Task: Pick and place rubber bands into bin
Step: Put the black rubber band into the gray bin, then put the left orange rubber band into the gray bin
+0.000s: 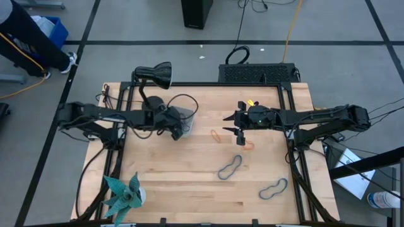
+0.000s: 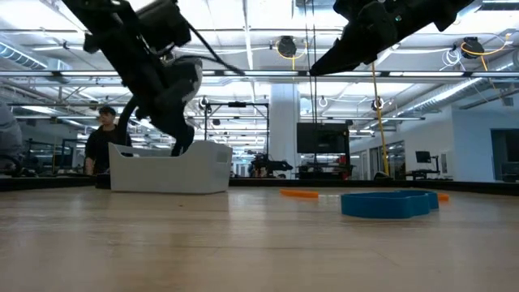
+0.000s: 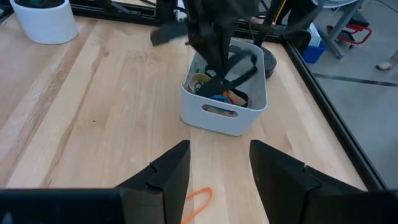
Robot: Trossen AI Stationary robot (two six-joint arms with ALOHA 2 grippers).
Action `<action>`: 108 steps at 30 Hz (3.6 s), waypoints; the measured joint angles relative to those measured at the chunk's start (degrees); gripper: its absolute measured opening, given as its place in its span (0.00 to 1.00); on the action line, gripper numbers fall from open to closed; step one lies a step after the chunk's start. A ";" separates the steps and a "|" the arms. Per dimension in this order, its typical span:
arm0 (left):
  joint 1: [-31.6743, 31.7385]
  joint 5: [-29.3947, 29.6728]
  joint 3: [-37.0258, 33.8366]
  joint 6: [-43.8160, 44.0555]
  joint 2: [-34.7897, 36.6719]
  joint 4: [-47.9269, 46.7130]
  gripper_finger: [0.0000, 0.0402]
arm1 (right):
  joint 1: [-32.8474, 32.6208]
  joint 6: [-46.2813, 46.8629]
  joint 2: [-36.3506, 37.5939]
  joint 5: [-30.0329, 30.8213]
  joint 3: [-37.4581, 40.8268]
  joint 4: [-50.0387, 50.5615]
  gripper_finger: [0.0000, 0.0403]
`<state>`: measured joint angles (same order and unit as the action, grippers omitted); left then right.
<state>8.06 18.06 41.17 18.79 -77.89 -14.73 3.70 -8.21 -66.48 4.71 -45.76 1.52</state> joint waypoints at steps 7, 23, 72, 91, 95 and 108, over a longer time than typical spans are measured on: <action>0.98 -0.04 0.00 1.29 -4.88 0.37 0.03 | 0.00 0.02 0.00 0.00 0.00 0.00 0.40; 0.98 -0.15 0.00 -0.71 -5.42 3.04 0.09 | 0.00 -0.07 0.00 -0.01 0.00 0.04 0.40; 0.72 -0.11 -0.02 -2.81 9.06 1.15 0.48 | -0.02 -0.02 0.00 -0.28 0.00 0.09 0.40; -1.80 -0.11 -0.02 -2.67 16.70 4.13 0.48 | 0.50 7.16 -20.25 7.48 0.04 -9.65 0.36; -1.80 -0.11 -0.02 -2.70 16.70 3.76 0.48 | 0.90 10.40 -24.99 7.58 0.04 -10.64 0.36; -1.80 -0.11 -0.02 -3.66 16.70 3.80 0.48 | 1.53 15.14 -33.54 8.42 0.00 -14.21 0.36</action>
<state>6.26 17.96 41.15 15.14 -61.19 -10.93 5.23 6.93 -100.02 13.13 -45.76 -12.69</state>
